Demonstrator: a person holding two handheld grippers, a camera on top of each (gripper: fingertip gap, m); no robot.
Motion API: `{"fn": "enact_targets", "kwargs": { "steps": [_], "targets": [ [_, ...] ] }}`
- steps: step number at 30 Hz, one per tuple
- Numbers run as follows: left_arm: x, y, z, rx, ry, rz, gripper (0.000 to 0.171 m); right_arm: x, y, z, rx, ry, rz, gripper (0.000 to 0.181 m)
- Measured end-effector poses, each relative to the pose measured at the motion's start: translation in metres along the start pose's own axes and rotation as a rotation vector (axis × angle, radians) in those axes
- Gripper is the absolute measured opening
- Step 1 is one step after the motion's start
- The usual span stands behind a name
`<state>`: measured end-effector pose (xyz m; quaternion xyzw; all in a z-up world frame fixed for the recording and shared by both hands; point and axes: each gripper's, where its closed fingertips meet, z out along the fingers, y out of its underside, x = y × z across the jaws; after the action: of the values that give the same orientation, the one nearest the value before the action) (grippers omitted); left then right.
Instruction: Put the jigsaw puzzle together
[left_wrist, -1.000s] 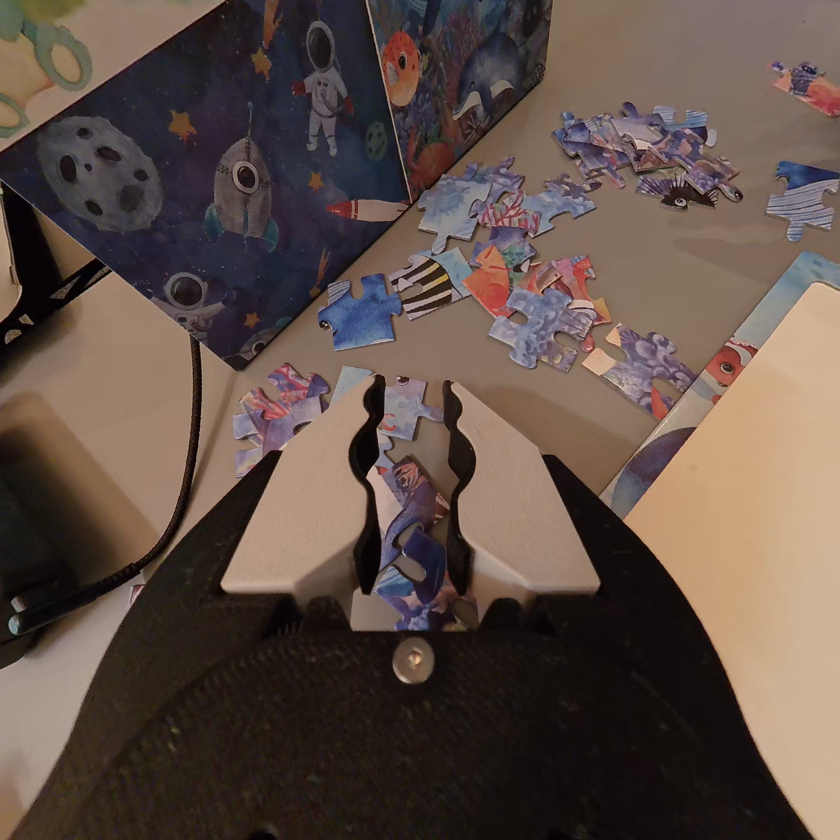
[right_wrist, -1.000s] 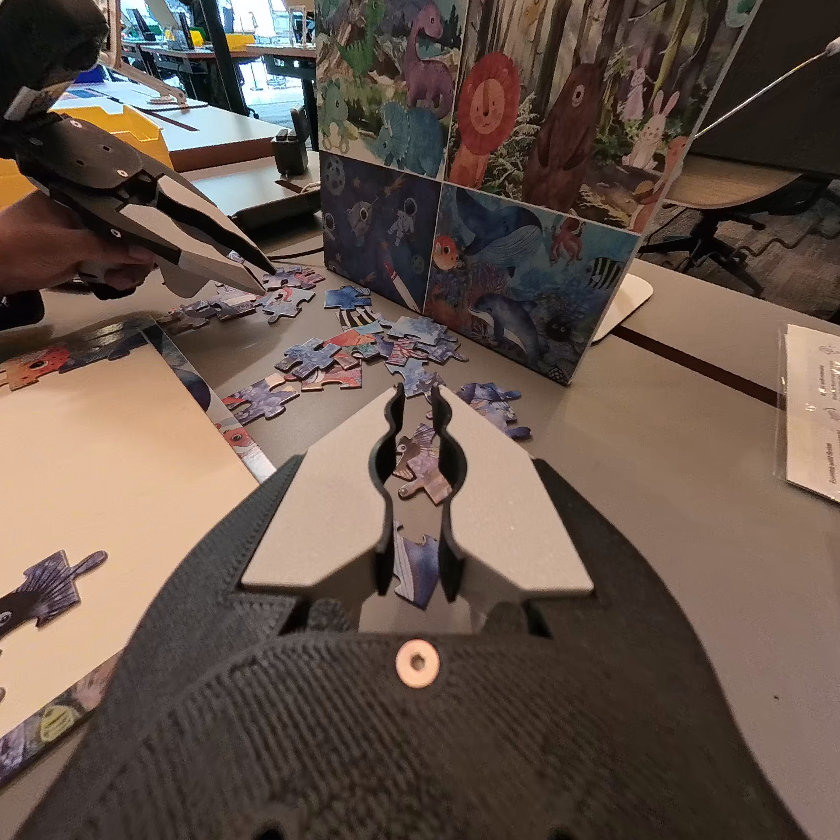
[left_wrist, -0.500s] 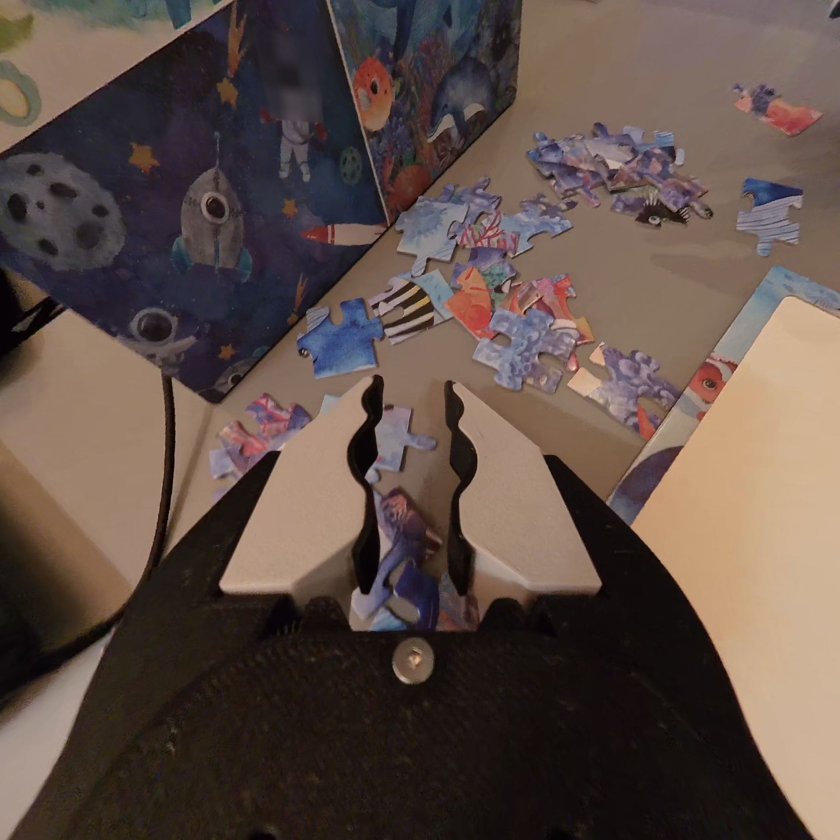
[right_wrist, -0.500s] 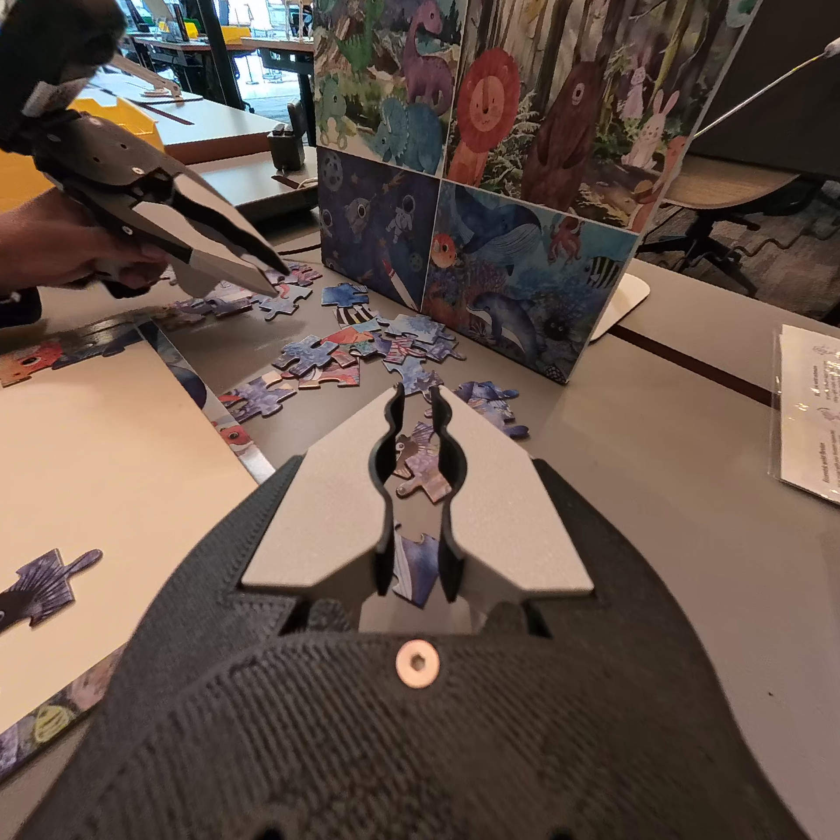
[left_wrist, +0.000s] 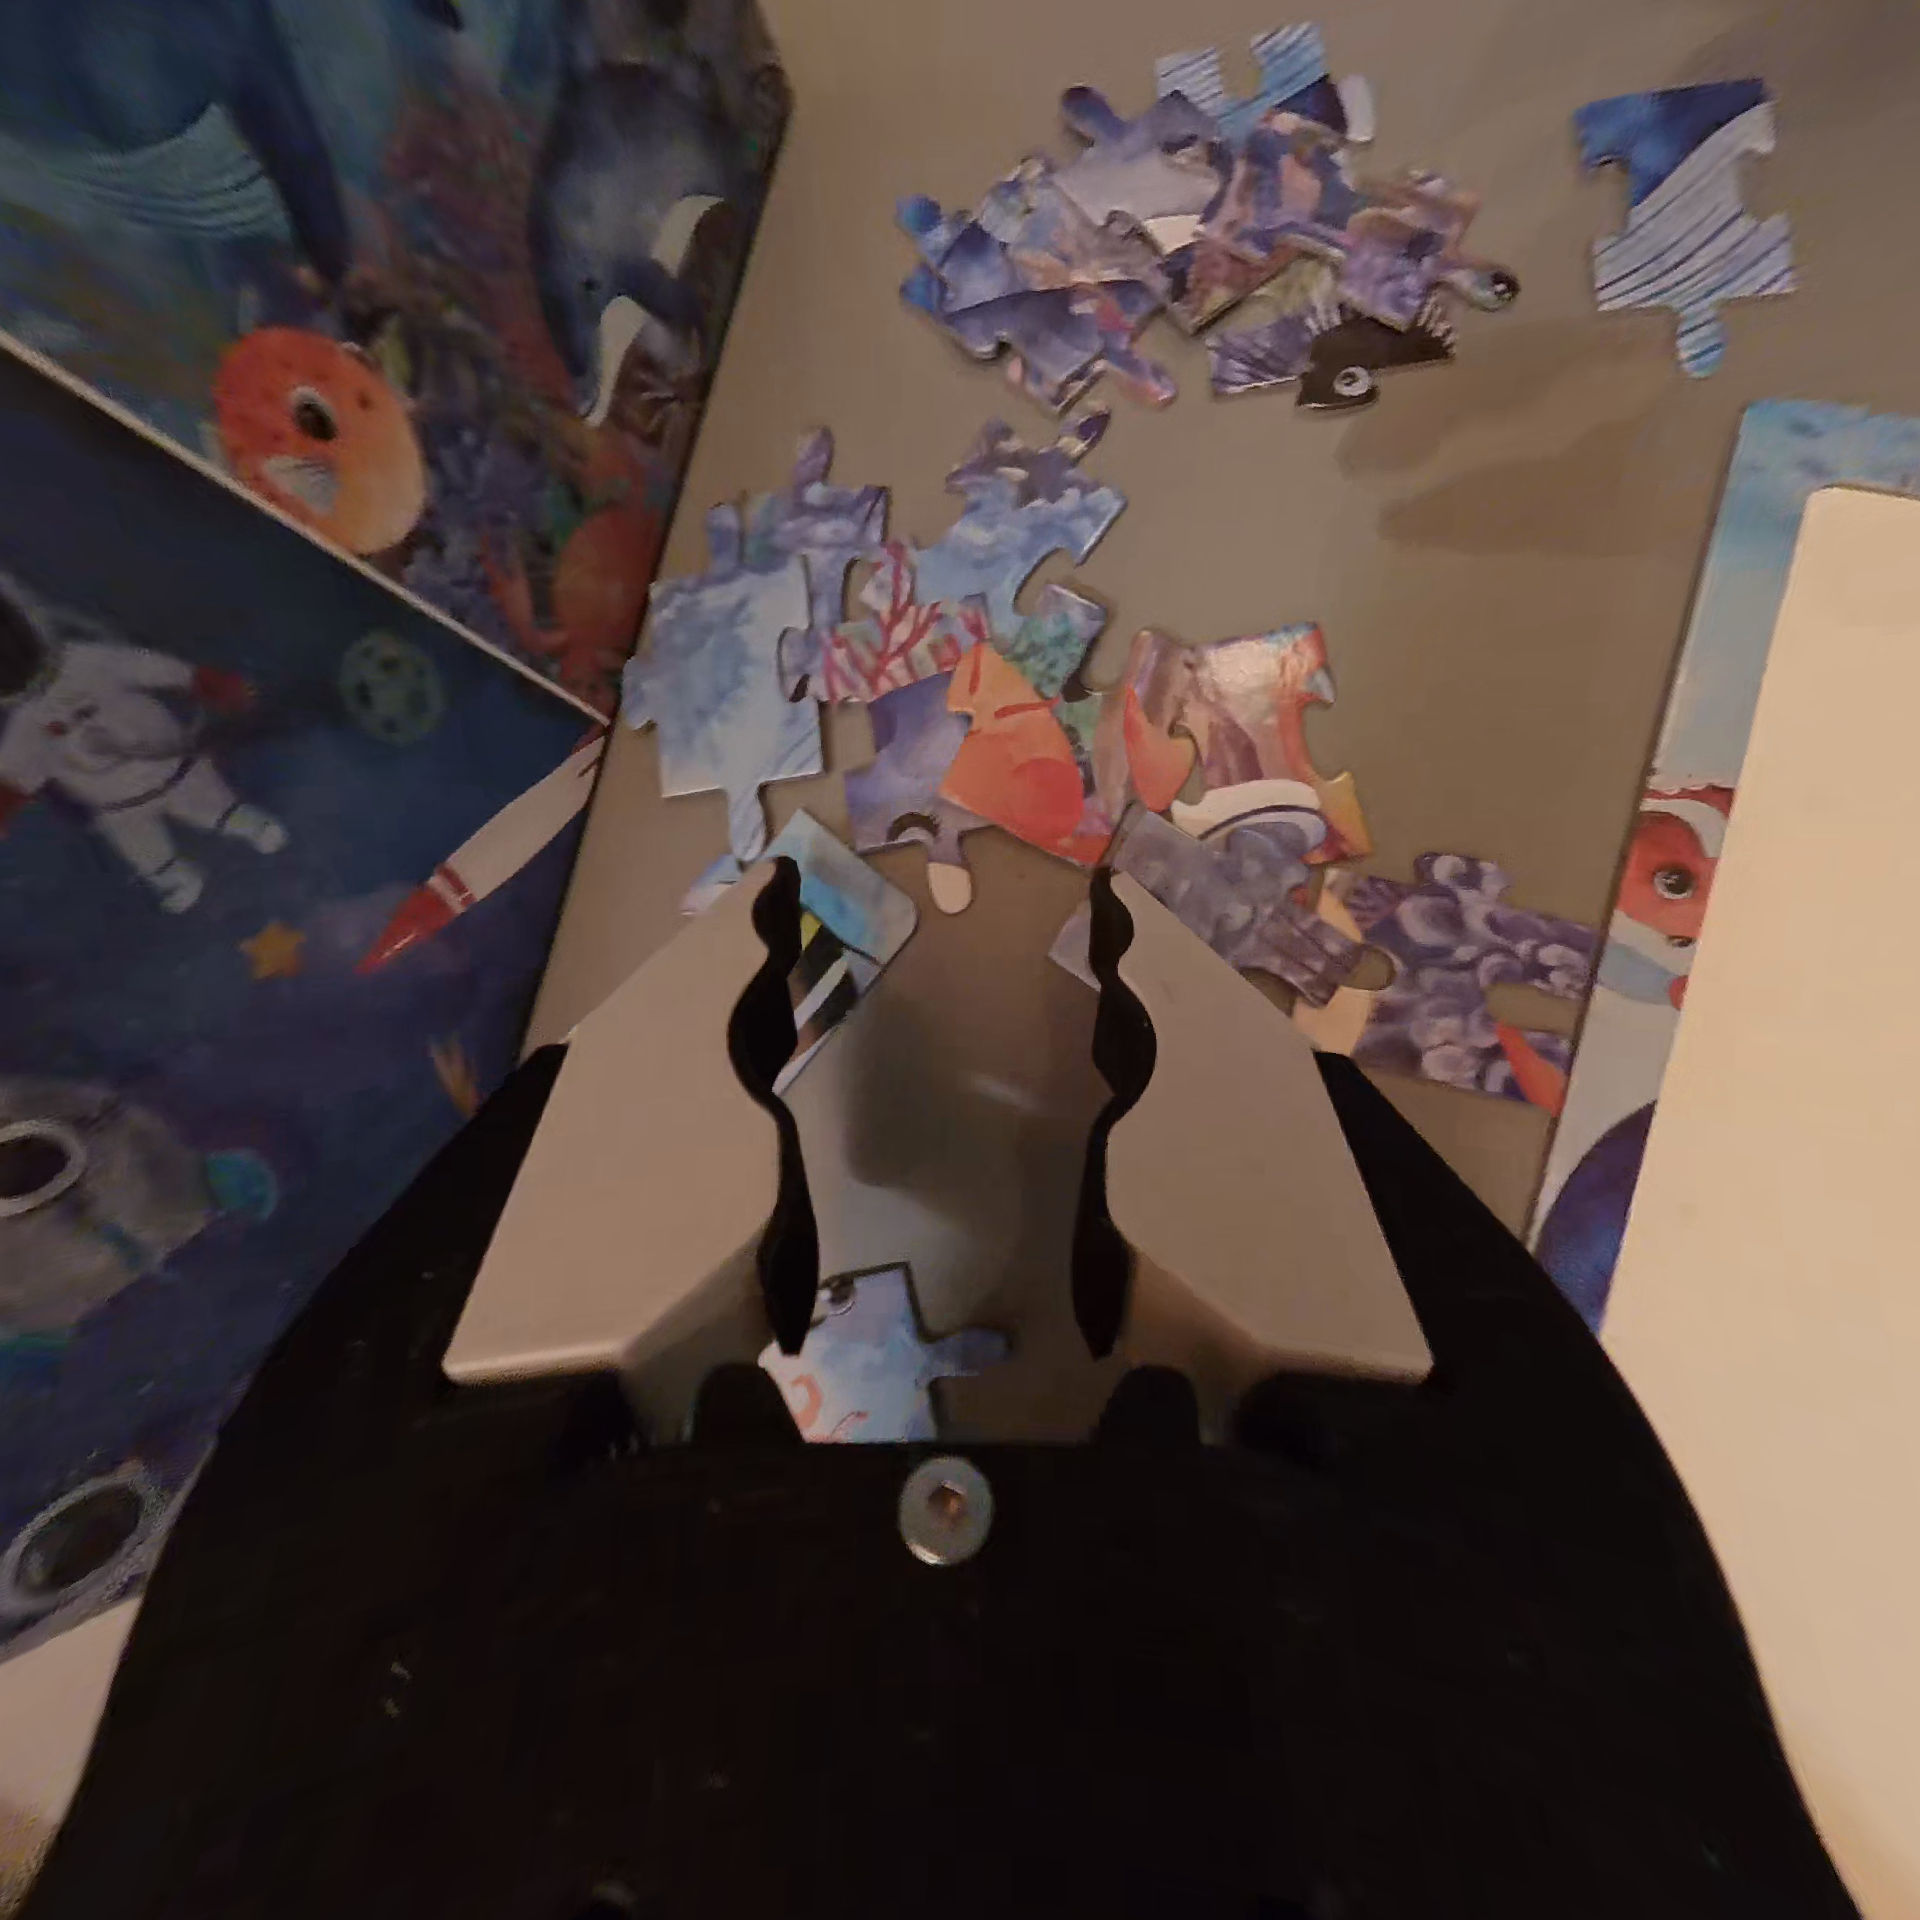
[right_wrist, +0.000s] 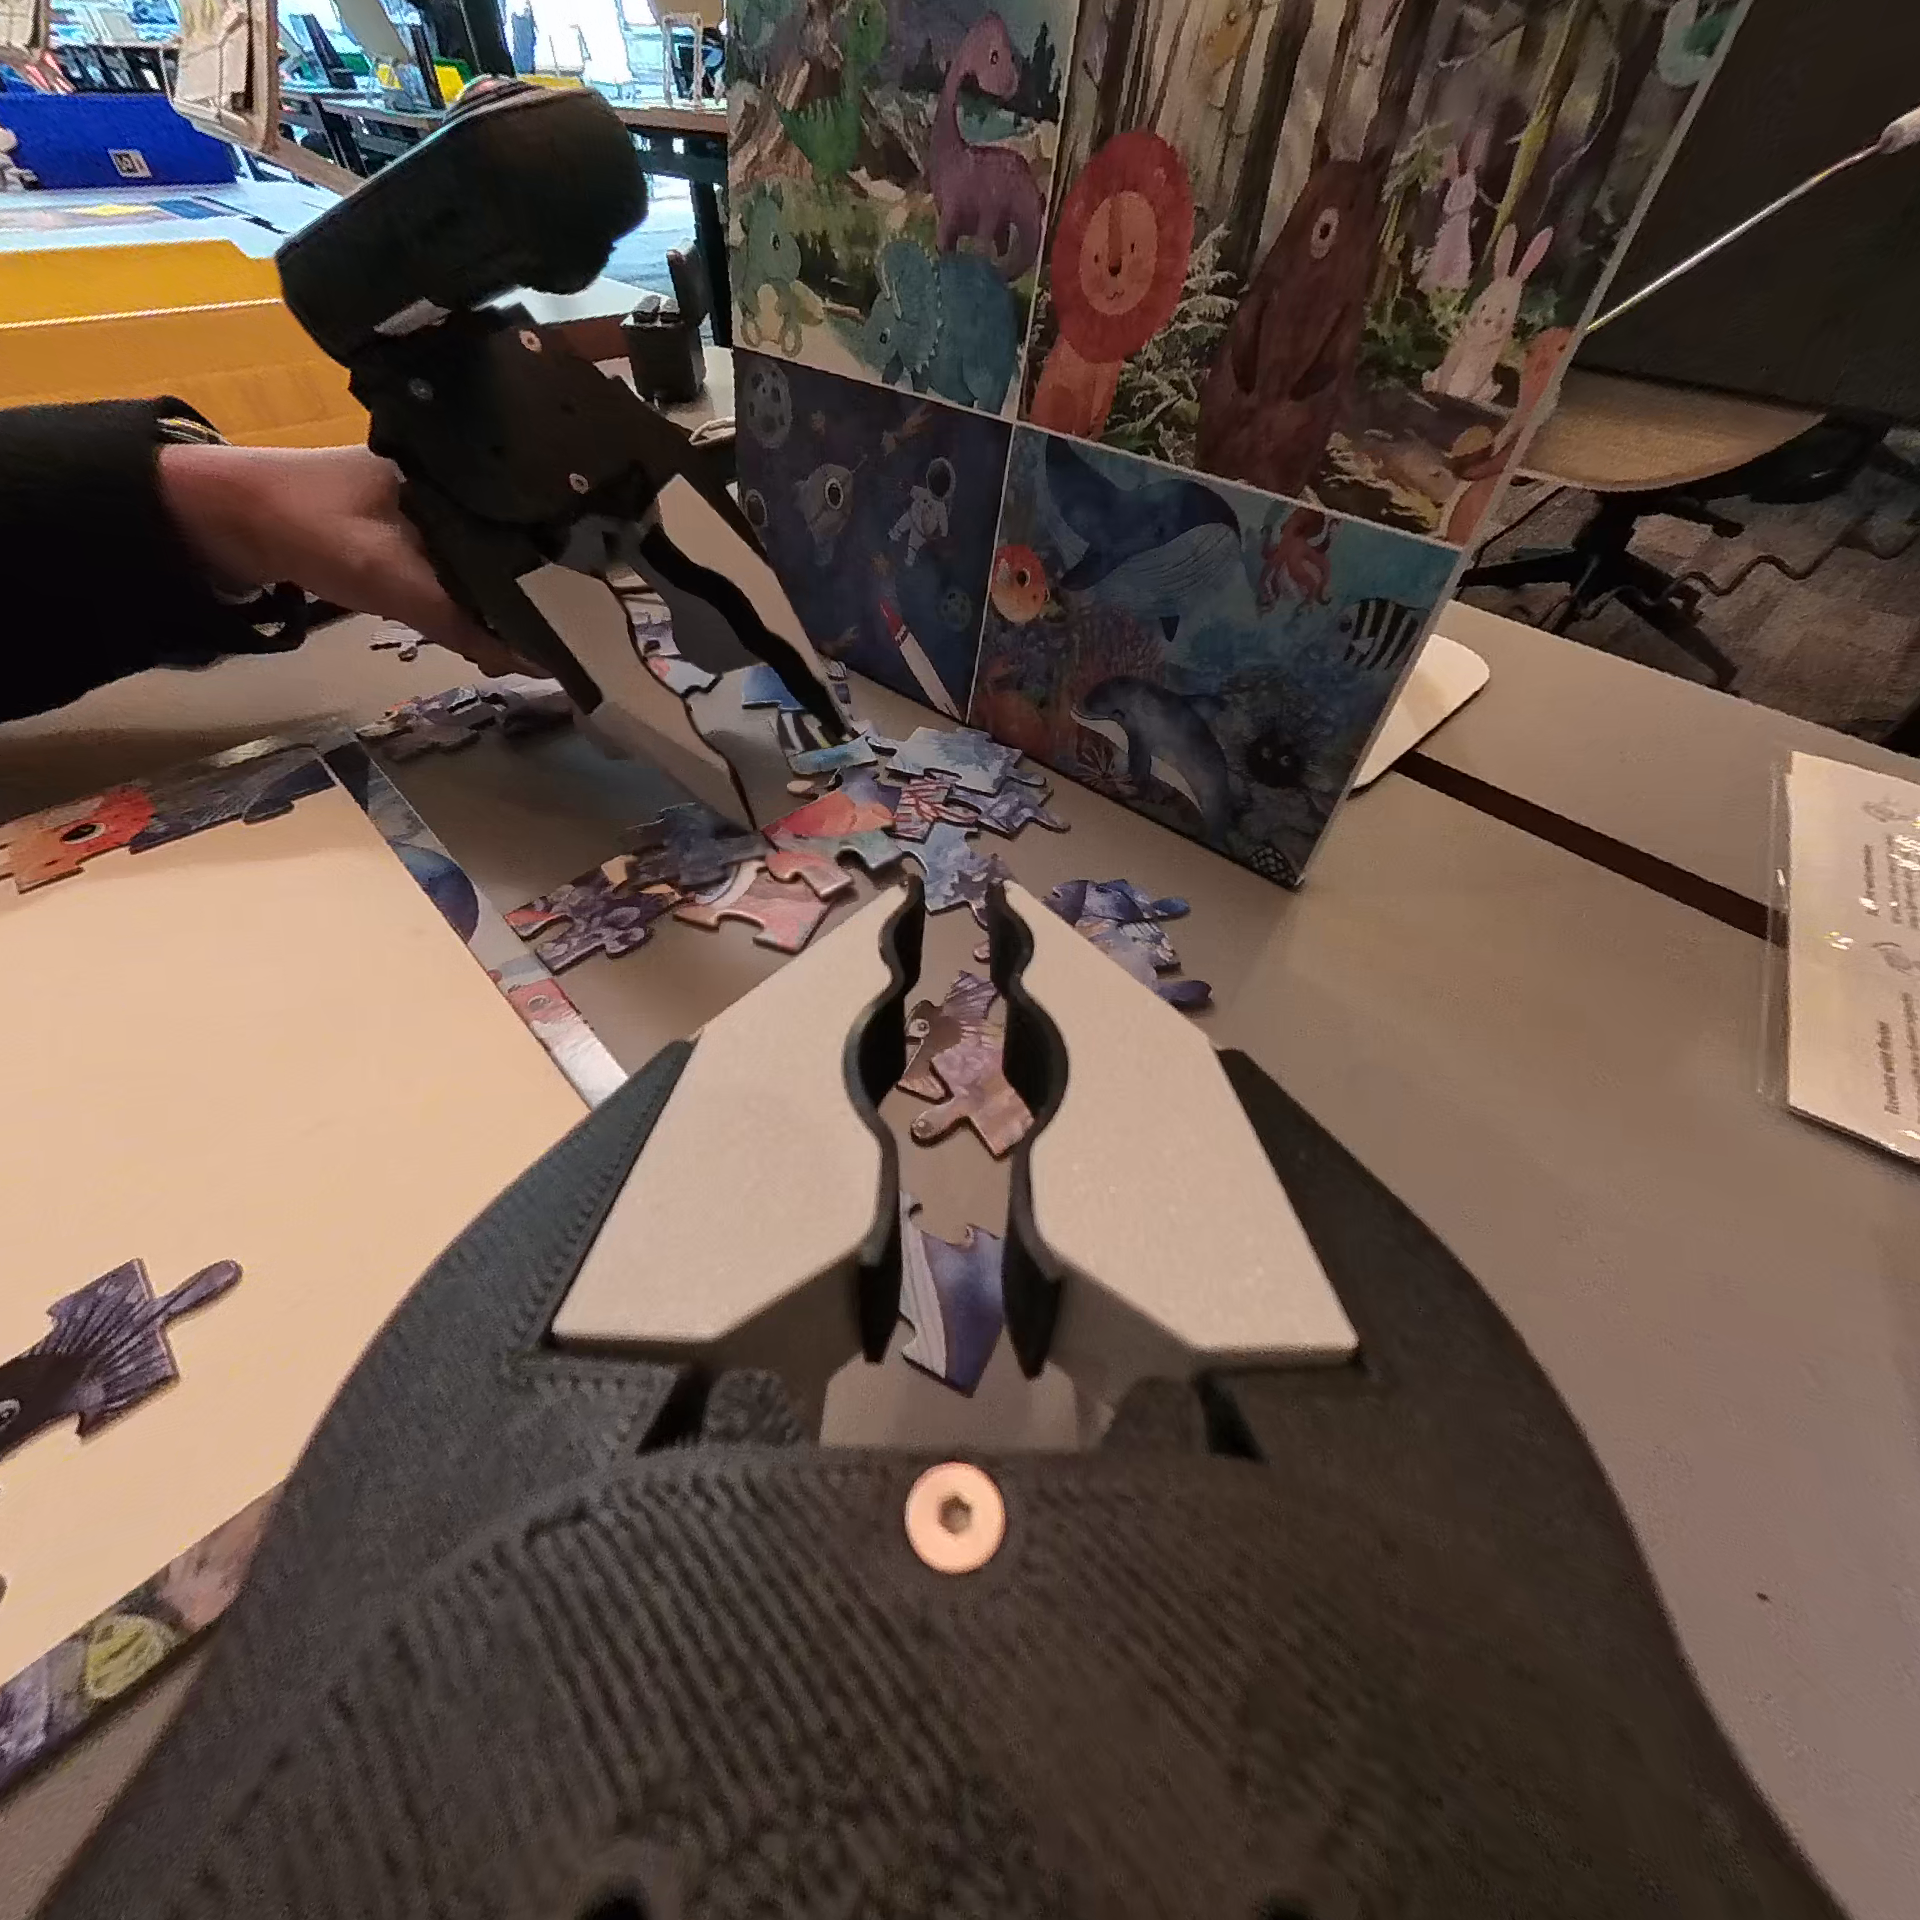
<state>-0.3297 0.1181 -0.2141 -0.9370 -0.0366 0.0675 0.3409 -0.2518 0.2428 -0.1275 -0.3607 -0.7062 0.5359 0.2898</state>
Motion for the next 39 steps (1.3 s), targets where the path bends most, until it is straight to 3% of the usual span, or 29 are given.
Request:
{"fn": "enact_targets", "kwargs": {
  "steps": [4,12,15,18,24,26,29,32,36,39],
  "targets": [
    [0.016,-0.004,0.001,0.017,0.087,0.012,0.061,-0.003,-0.002,0.000,0.002,-0.006,-0.006,0.010],
    [0.019,-0.016,0.013,0.019,0.113,0.016,0.066,-0.003,0.000,0.001,-0.006,-0.004,-0.008,0.010],
    [0.022,-0.018,0.014,0.029,0.147,-0.017,0.058,-0.002,0.000,0.000,-0.002,-0.004,-0.004,0.010],
    [0.020,-0.017,0.012,0.034,0.145,-0.035,0.033,-0.002,-0.001,0.000,0.000,-0.004,-0.007,0.010],
    [0.017,-0.016,0.006,0.060,0.094,-0.010,0.016,-0.004,-0.001,0.001,-0.001,-0.006,-0.012,0.011],
    [0.017,-0.017,0.005,0.070,0.082,-0.009,0.016,-0.004,-0.001,0.001,-0.002,-0.005,-0.012,0.011],
    [0.022,-0.017,0.007,0.059,0.085,-0.013,0.039,-0.003,0.000,0.001,-0.003,-0.005,-0.010,0.011],
    [0.025,-0.015,0.012,0.023,0.055,0.021,0.049,-0.003,0.000,0.001,-0.004,-0.004,-0.009,0.010],
    [0.026,-0.017,0.013,-0.010,0.025,0.032,0.044,-0.003,0.000,0.001,-0.004,-0.003,-0.008,0.010],
    [0.028,-0.018,0.014,-0.039,-0.001,0.077,0.026,-0.003,0.000,0.001,-0.005,-0.005,-0.010,0.010]
  ]
}}
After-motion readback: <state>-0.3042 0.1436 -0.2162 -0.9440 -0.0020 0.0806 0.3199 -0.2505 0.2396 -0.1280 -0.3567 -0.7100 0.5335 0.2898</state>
